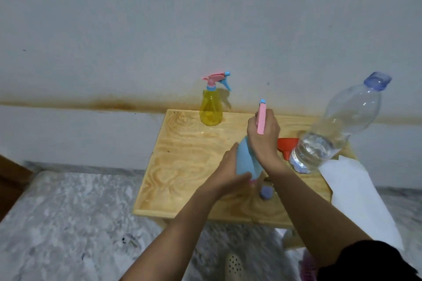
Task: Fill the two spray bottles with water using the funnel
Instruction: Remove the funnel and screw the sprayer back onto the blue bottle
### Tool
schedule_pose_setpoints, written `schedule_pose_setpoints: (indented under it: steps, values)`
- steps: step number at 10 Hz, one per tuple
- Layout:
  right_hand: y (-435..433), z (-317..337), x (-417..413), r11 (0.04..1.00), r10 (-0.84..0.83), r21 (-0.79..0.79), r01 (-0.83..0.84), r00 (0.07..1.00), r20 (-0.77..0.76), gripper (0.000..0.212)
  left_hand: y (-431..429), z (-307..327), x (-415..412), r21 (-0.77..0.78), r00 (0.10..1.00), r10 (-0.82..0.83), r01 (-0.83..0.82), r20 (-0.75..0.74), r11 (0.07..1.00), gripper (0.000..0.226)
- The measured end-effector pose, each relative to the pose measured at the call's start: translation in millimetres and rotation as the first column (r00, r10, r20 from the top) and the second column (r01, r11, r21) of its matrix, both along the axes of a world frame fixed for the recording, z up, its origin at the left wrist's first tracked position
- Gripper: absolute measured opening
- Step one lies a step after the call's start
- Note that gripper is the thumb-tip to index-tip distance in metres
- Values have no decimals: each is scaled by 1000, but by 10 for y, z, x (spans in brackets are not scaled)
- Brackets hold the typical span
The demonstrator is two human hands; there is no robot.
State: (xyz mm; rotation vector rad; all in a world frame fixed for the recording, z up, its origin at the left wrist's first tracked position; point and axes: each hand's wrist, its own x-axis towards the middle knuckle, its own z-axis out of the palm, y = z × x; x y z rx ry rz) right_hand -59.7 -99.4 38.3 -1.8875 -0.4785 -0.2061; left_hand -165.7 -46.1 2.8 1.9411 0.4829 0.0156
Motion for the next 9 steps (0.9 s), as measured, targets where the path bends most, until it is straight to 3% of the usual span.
schedule_pose_setpoints:
  steps: [1, 2, 3, 4, 5, 6, 7, 9]
  values:
    - [55, -66, 254, 998, -55, 26, 55, 998, 4, 14, -20, -49, 333, -51, 995, 83, -80, 51, 995, 85]
    - [185, -147, 593, 995, -90, 55, 89, 996, 22, 14, -16, -105, 735, 10, 990, 140, -140, 32, 990, 88]
    - [327, -218, 941, 992, -116, 58, 108, 979, 168, 6, 161, -357, 1197, 138, 973, 116, -145, 201, 980, 59]
    - [436, -278, 1226, 988, -150, -4, 155, 963, 226, 11, 265, -398, 1516, 215, 965, 74, -131, 253, 968, 51]
    - [541, -303, 1457, 986, -166, 46, 163, 983, 78, 22, 428, -442, 1838, 203, 967, 70, -122, 246, 972, 52]
    - [591, -385, 1543, 984, -162, 82, 157, 985, 62, 25, 573, -508, 1972, 209, 977, 4, -50, 215, 977, 57]
    - [627, -493, 1615, 983, -164, 85, 161, 986, 32, 27, 715, -546, 2083, 46, 978, -8, -2, 207, 999, 53]
    - [661, -548, 1656, 989, -125, 80, 124, 992, 6, 43, 830, -591, 2174, -33, 987, -64, 70, 147, 997, 62]
